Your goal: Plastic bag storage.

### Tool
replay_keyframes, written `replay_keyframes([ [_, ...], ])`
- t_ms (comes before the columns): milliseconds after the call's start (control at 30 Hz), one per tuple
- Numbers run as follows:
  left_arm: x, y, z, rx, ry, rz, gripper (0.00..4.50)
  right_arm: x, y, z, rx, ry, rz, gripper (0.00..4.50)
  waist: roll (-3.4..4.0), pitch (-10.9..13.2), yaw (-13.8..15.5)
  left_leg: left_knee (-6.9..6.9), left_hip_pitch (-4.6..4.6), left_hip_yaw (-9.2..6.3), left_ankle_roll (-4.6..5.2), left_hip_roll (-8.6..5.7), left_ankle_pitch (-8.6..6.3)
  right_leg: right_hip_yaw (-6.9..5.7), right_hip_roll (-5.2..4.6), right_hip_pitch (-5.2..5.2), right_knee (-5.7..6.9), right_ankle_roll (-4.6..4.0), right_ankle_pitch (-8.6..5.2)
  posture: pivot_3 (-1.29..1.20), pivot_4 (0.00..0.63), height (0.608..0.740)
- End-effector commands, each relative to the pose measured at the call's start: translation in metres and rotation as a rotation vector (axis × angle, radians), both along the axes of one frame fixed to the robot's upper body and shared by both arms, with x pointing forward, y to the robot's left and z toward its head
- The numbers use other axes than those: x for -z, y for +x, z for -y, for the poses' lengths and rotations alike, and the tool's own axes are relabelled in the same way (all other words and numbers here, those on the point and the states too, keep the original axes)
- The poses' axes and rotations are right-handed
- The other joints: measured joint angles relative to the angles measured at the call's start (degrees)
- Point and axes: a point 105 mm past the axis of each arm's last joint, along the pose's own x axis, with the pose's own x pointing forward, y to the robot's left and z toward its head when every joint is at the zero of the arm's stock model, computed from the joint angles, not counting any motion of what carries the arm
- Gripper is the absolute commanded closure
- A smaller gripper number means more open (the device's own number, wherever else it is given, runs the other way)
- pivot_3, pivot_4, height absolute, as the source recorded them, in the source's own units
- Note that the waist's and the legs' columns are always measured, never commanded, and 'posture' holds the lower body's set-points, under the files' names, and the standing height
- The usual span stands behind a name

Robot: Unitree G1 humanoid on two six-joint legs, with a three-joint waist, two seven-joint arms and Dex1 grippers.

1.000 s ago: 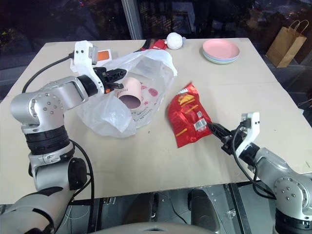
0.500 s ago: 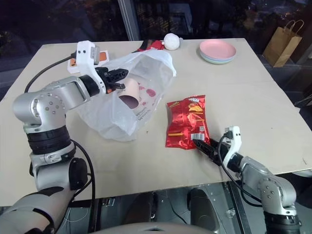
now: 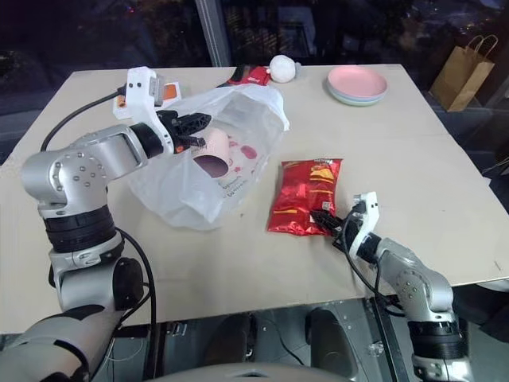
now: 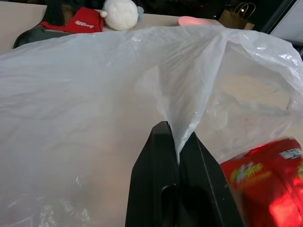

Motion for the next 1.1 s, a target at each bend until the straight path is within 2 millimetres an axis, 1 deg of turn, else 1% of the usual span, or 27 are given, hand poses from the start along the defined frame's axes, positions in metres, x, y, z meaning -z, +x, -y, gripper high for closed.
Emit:
replay_keyframes([
  [33,-0.016,-0.003,0.001,0.011,-0.002,0.062,4.5,-0.04,-0.022,-0.009,-0.087,0.036,0.113,4.47,0.09,0.06,-0.03,-0.01,-0.04,0.01,0.0,0.0,0.0,0.0,-0.01,-0.03,0.0,0.01,0.01,0.0,0.15,0.74],
  [167,-0.019,-0.001,0.004,0.037,0.005,0.065,4.5,-0.069,-0.053,-0.022,-0.219,0.055,0.17,4.47,0.2,0.16,-0.08,-0.09,-0.1,0.0,-0.01,0.0,-0.01,-0.01,-0.01,-0.07,-0.05,0.01,0.0,0.0,0.15,0.74],
  [200,-0.019,-0.001,0.004,0.041,0.006,0.065,4.5,-0.075,-0.058,-0.025,-0.249,0.063,0.178,4.47,0.2,0.16,-0.13,-0.12,-0.09,0.01,0.0,-0.02,-0.01,0.0,-0.03,-0.07,-0.06,0.01,0.0,0.0,0.15,0.74],
  [267,-0.02,0.0,0.006,0.061,0.014,0.063,4.5,-0.087,-0.063,-0.032,-0.298,0.068,0.199,4.47,0.18,0.17,-0.23,-0.13,-0.08,0.0,0.0,-0.01,-0.01,-0.01,-0.02,-0.07,-0.07,0.02,-0.01,0.0,0.15,0.74],
  [300,-0.021,-0.001,0.008,0.082,0.021,0.064,4.5,-0.091,-0.061,-0.037,-0.318,0.061,0.213,4.47,0.17,0.18,-0.26,-0.13,-0.07,0.0,0.0,-0.01,-0.01,-0.01,-0.02,-0.07,-0.08,0.02,-0.01,0.0,0.15,0.74],
  [367,-0.024,-0.006,0.011,0.129,0.032,0.066,4.5,-0.094,-0.049,-0.05,-0.36,0.037,0.226,4.47,0.16,0.24,-0.39,-0.11,-0.06,0.02,0.0,-0.01,-0.01,0.0,-0.02,-0.07,-0.08,-0.17,-0.13,0.0,0.15,0.74],
  [467,-0.028,-0.017,0.017,0.214,0.056,0.073,4.5,-0.09,-0.021,-0.068,-0.385,0.003,0.211,4.47,0.15,0.27,-0.46,-0.08,-0.02,0.03,0.0,0.0,0.0,0.01,-0.01,-0.09,-0.06,-0.18,-0.13,0.0,0.15,0.74],
  [500,-0.029,-0.022,0.019,0.246,0.061,0.073,4.5,-0.086,-0.008,-0.073,-0.392,-0.011,0.2,4.47,0.17,0.28,-0.39,-0.09,-0.01,0.02,0.0,0.0,0.0,0.0,-0.01,-0.09,-0.04,-0.19,-0.13,0.0,0.15,0.74],
  [567,-0.03,-0.032,0.02,0.298,0.078,0.074,4.5,-0.079,0.011,-0.085,-0.431,-0.044,0.185,4.47,0.2,0.32,-0.28,-0.1,-0.08,0.01,0.0,0.0,0.0,0.0,-0.01,-0.13,-0.03,-0.18,-0.13,0.0,0.15,0.74],
  [633,-0.03,-0.037,0.021,0.326,0.085,0.07,4.5,-0.077,0.019,-0.091,-0.46,-0.055,0.184,4.47,0.18,0.34,-0.12,-0.12,-0.13,0.03,0.0,-0.02,0.0,0.0,-0.03,-0.14,-0.06,0.0,-0.01,0.0,0.15,0.74],
  [733,-0.03,-0.048,0.023,0.367,0.09,0.064,4.5,-0.074,0.042,-0.105,-0.498,-0.067,0.171,4.47,0.2,0.38,-0.18,-0.14,-0.24,0.0,0.08,-0.04,-0.06,-0.05,-0.07,-0.17,-0.15,-0.11,0.06,0.0,0.15,0.74],
  [833,-0.024,-0.053,0.023,0.382,0.109,0.045,4.5,-0.076,0.056,-0.117,-0.51,-0.064,0.168,4.47,0.21,0.4,-0.34,-0.15,-0.42,0.03,0.13,-0.05,-0.1,-0.03,-0.09,-0.35,-0.2,-0.12,0.08,0.0,0.15,0.74],
  [867,-0.021,-0.055,0.023,0.389,0.118,0.035,4.5,-0.077,0.058,-0.121,-0.522,-0.071,0.176,4.47,0.21,0.4,-0.42,-0.15,-0.54,0.03,0.13,-0.05,-0.1,-0.02,-0.09,-0.48,-0.18,-0.13,0.09,0.0,0.15,0.74],
  [933,-0.019,-0.053,0.017,0.37,0.14,0.034,4.5,-0.078,0.05,-0.124,-0.6,-0.103,0.203,4.47,0.22,0.41,-0.36,-0.1,-0.9,0.01,0.12,-0.06,-0.09,-0.03,-0.09,-0.93,0.0,-0.15,0.1,0.0,0.15,0.74],
  [967,-0.02,-0.051,0.014,0.357,0.144,0.039,4.5,-0.078,0.044,-0.123,-0.637,-0.118,0.217,4.47,0.22,0.41,-0.21,-0.08,-1.05,0.01,0.12,-0.06,-0.09,-0.03,-0.09,-1.1,0.05,-0.15,0.1,0.0,0.15,0.74],
  [1033,-0.023,-0.045,0.007,0.332,0.155,0.05,4.5,-0.076,0.032,-0.116,-0.706,-0.146,0.23,4.47,0.23,0.42,0.08,-0.09,-1.11,-0.04,0.12,-0.07,-0.09,-0.1,-0.11,-1.11,0.03,-0.16,0.11,0.0,0.15,0.74],
  [1100,-0.024,-0.042,0.005,0.327,0.163,0.056,4.5,-0.074,0.02,-0.111,-0.759,-0.167,0.236,4.47,0.23,0.42,0.11,-0.08,-1.14,-0.03,0.12,-0.13,-0.09,-0.13,-0.19,-1.1,-0.01,-0.15,0.11,0.0,0.15,0.74],
])
